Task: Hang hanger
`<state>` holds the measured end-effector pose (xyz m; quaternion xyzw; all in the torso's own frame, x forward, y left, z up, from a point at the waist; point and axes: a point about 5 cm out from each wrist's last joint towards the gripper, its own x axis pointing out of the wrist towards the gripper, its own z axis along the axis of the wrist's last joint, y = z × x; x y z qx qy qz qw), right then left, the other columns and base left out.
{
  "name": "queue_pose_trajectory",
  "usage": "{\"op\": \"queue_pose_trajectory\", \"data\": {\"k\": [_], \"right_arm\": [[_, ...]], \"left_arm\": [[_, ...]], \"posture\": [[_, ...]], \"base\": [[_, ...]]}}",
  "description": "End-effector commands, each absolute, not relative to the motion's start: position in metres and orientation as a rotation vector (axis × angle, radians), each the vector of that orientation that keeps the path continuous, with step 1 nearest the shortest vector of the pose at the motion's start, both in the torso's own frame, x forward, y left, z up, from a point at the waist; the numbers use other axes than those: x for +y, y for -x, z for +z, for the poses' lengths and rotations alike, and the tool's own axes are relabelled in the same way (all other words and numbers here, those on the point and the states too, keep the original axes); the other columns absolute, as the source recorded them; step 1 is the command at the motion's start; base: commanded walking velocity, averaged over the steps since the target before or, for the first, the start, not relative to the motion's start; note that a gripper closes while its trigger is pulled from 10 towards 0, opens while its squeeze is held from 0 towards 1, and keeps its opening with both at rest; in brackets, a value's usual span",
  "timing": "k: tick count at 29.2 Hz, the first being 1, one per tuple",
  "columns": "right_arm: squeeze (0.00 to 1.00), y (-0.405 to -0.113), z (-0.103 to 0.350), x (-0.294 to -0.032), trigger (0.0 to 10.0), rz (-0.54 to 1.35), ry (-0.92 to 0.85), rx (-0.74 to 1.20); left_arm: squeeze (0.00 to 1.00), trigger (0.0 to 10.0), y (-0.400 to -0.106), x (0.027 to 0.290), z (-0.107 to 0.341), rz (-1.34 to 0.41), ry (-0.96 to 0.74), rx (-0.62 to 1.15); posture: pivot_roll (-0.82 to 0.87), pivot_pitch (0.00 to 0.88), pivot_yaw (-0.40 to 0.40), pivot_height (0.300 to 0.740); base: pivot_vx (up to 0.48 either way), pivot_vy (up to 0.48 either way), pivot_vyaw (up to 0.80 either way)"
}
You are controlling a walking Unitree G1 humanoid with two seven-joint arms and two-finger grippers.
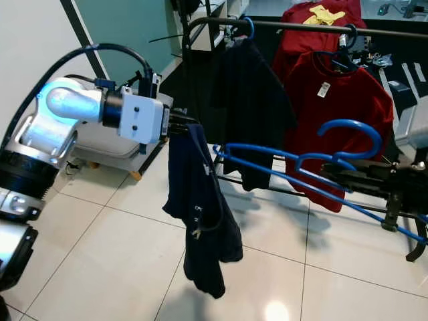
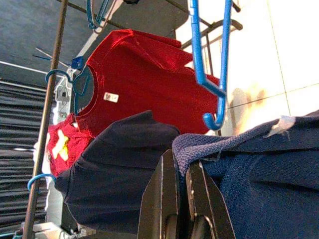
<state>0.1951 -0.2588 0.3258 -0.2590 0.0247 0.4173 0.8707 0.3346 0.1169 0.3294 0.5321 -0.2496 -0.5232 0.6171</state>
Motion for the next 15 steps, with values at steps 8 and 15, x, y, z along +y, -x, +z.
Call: {"op": "queue_pose_trajectory", "data": {"k": [8, 15], "right_arm": [[0.0, -0.1969, 0.3229, -0.2546, 10.0, 0.883, 0.549, 0.034], [0.0, -0.2047, 0.3275, -0.2516, 10.0, 0.858, 0.555, -0.02]], "left_arm": [[0.0, 10.0, -0.3329, 0.1164, 0.3232, -1.227, -1.216, -0.567], [0.0, 10.0, -0.3318, 0.1147, 0.3216, -1.236, -1.183, -0.561]], "posture": [[0.0, 0.081, 0.083, 0.74], [0.0, 0.084, 0.077, 0.74]], "base": [[0.0, 0.0, 0.0], [0.0, 0.0, 0.0]]}}
